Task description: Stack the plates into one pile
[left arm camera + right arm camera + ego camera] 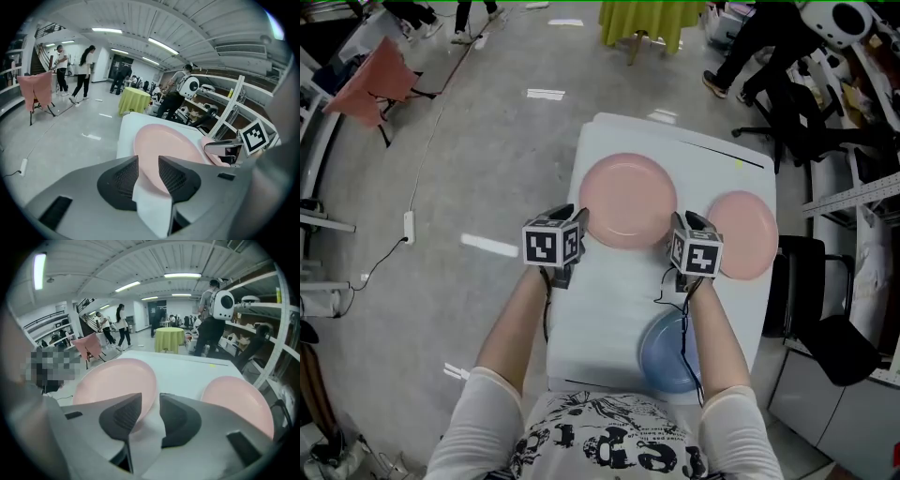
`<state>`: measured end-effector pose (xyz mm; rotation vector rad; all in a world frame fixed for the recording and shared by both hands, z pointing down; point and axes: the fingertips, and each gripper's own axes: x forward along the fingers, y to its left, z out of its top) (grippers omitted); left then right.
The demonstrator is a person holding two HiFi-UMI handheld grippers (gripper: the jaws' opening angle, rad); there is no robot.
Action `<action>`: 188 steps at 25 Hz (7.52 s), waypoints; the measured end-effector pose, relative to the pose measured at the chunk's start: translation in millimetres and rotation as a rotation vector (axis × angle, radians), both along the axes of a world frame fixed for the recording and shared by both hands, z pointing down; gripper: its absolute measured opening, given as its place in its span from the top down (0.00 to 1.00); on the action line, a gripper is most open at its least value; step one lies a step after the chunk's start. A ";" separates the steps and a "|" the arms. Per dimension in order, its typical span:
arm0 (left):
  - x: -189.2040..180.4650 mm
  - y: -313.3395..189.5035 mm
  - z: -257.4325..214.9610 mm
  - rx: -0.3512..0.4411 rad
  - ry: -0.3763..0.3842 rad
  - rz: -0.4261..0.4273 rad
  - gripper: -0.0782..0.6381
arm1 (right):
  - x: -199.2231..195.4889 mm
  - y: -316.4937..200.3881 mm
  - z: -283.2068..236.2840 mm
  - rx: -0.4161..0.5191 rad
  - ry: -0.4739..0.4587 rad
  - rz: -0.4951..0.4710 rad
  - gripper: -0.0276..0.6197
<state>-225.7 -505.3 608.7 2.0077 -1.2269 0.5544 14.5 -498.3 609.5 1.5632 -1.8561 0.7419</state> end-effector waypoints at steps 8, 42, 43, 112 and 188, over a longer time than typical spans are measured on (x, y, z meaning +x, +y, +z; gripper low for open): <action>-0.2 -29.8 38.0 -0.109 0.044 -0.005 0.71 | 1.5 -20.1 40.8 -0.109 -0.089 0.082 0.79; -19.3 67.5 -29.6 0.000 0.156 -0.109 0.82 | -25.5 57.1 -42.7 0.002 -0.194 0.058 0.91; -17.3 77.9 -34.8 0.005 0.154 -0.107 0.82 | -23.5 67.4 -48.4 0.007 -0.193 0.057 0.91; 200.9 413.4 25.5 -0.034 -0.274 -0.046 0.80 | 194.5 418.0 35.8 -0.150 -0.074 0.076 0.86; 377.1 19.8 41.4 -0.107 -0.078 0.151 0.74 | 373.7 63.2 52.0 -0.100 -0.088 0.195 0.77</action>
